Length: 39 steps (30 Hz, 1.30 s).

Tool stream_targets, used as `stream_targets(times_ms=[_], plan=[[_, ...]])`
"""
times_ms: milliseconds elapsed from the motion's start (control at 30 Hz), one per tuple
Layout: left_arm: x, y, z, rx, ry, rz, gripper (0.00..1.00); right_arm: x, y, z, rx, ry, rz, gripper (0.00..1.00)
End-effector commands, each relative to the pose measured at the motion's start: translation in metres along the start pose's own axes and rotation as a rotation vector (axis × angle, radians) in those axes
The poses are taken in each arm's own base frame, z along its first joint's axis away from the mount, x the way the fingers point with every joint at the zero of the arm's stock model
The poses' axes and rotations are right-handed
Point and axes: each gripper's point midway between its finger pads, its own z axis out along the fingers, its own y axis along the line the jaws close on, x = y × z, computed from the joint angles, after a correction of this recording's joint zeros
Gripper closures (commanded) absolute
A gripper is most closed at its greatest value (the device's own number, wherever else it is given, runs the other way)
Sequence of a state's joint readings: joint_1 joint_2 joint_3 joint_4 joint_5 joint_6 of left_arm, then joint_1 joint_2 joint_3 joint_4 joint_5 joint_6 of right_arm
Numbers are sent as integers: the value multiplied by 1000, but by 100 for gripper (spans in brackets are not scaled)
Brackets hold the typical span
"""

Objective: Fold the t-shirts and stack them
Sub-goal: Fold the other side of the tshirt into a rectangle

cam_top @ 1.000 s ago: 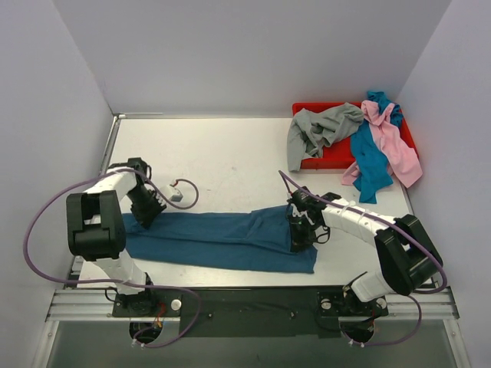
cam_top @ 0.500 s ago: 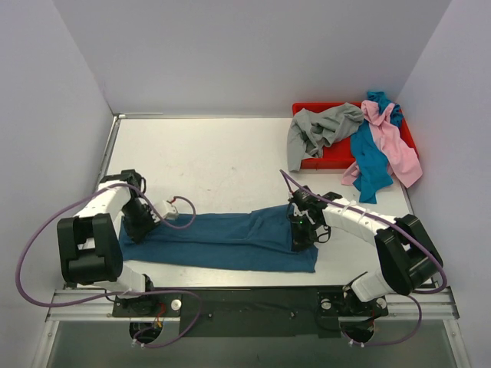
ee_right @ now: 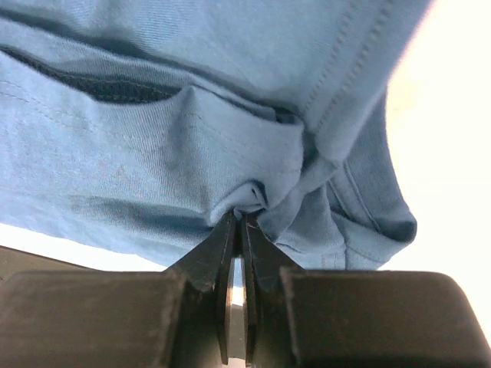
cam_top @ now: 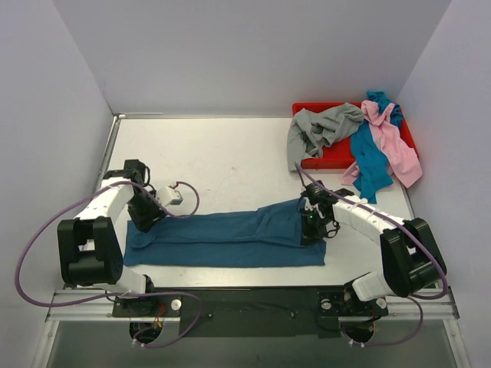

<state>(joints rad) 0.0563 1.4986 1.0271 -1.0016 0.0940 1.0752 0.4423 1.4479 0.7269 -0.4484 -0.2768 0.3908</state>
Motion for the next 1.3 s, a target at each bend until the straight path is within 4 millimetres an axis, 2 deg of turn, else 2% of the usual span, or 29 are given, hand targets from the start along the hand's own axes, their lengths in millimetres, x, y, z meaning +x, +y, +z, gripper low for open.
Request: stream_targets(times_ms=[0, 167, 233, 333, 433, 600, 667, 700, 733, 933, 1067, 1133, 1267], plan=[[12, -14, 16, 31, 46, -10, 47, 3, -14, -14, 21, -21, 7, 100], [-3, -36, 15, 111, -2, -18, 54, -6, -7, -21, -2, -32, 6, 100], [5, -49, 16, 158, 26, -24, 54, -9, -7, -22, -1, -37, 9, 100], [15, -56, 22, 153, 55, -17, 54, -9, -8, -22, -3, -34, 8, 100], [25, -51, 35, 92, 83, -25, 54, -7, -10, -21, 0, -27, 10, 100], [22, -41, 45, 15, 102, -36, 58, -7, -8, -21, -9, -30, 9, 100], [25, -32, 46, -32, 117, -41, 65, -8, -8, -22, -10, -33, 9, 100], [25, -31, 46, -37, 118, -46, 79, -8, -8, -22, -8, -34, 10, 100], [25, -31, 44, -36, 122, -44, 100, -8, -8, -23, -7, -36, 12, 100], [24, -25, 24, -41, 120, -49, 100, -4, -15, -28, 12, -24, 47, 100], [13, -10, 3, -86, 94, -40, 100, -2, -11, -42, -17, 10, 105, 100], [17, -2, -6, -102, 83, -70, 100, 2, -12, -49, -14, 24, 118, 100], [19, -14, -5, -52, 83, -43, 100, 9, -13, -54, -22, 34, 141, 100]])
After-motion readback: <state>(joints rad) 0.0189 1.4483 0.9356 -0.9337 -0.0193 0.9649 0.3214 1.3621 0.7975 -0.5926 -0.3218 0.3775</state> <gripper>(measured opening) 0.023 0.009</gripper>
